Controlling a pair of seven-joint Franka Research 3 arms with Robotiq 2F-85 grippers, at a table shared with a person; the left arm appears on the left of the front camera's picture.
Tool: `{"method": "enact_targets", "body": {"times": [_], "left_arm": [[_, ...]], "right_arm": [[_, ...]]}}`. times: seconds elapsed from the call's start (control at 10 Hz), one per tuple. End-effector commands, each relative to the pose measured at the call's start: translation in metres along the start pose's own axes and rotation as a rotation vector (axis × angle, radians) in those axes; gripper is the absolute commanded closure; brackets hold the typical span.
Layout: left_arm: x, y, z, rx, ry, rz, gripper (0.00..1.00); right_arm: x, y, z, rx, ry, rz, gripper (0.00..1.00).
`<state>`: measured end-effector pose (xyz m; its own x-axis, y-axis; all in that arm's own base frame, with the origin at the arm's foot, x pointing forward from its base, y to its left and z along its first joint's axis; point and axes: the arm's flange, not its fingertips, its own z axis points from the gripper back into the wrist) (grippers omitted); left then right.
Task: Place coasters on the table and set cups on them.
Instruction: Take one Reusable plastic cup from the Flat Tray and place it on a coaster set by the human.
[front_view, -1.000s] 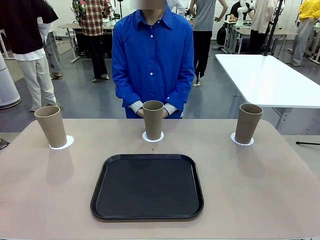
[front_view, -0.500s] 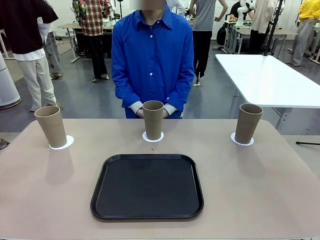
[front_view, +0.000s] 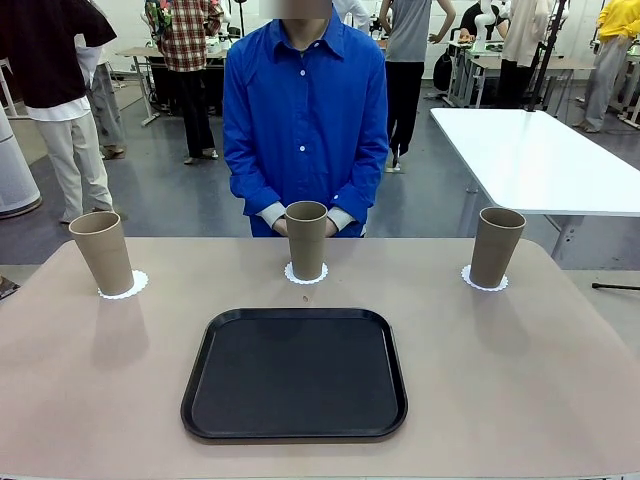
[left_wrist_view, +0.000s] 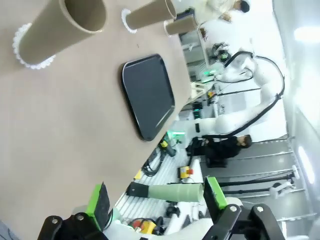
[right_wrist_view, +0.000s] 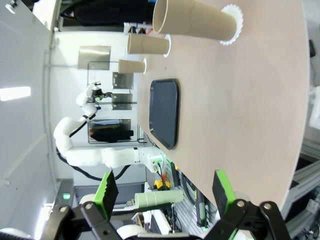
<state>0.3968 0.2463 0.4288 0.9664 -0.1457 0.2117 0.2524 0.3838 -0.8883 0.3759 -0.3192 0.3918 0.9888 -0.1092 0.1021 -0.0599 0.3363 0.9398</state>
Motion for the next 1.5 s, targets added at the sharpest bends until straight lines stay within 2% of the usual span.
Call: {"method": "enact_targets", "body": {"times": [0.0, 0.3, 0.5, 0.8, 1.0, 1.1, 1.4], "left_arm": [[0.012, 0.019, 0.035, -0.027, 0.001, 0.027, 0.0], [-0.004, 0.045, 0.069, -0.134, -0.085, 0.075, 0.0], [-0.022, 0.059, 0.076, -0.164, -0.144, 0.097, 0.0], [-0.022, 0.058, 0.077, -0.166, -0.151, 0.108, 0.0], [-0.018, 0.052, 0.07, -0.111, -0.146, 0.075, 0.0], [-0.027, 0.064, 0.074, -0.156, -0.131, 0.093, 0.0], [-0.027, 0.064, 0.074, -0.156, -0.131, 0.093, 0.0]], "right_arm": [[0.0, 0.002, 0.0, -0.004, 0.001, -0.006, 0.0], [0.0, 0.002, 0.0, -0.004, 0.001, -0.006, 0.0], [0.0, 0.002, 0.0, -0.004, 0.001, -0.006, 0.0], [0.0, 0.002, 0.0, -0.004, 0.001, -0.006, 0.0], [0.0, 0.002, 0.0, -0.004, 0.001, -0.006, 0.0], [0.0, 0.002, 0.0, -0.004, 0.001, -0.006, 0.0], [0.0, 0.002, 0.0, -0.004, 0.001, -0.006, 0.0]]}}
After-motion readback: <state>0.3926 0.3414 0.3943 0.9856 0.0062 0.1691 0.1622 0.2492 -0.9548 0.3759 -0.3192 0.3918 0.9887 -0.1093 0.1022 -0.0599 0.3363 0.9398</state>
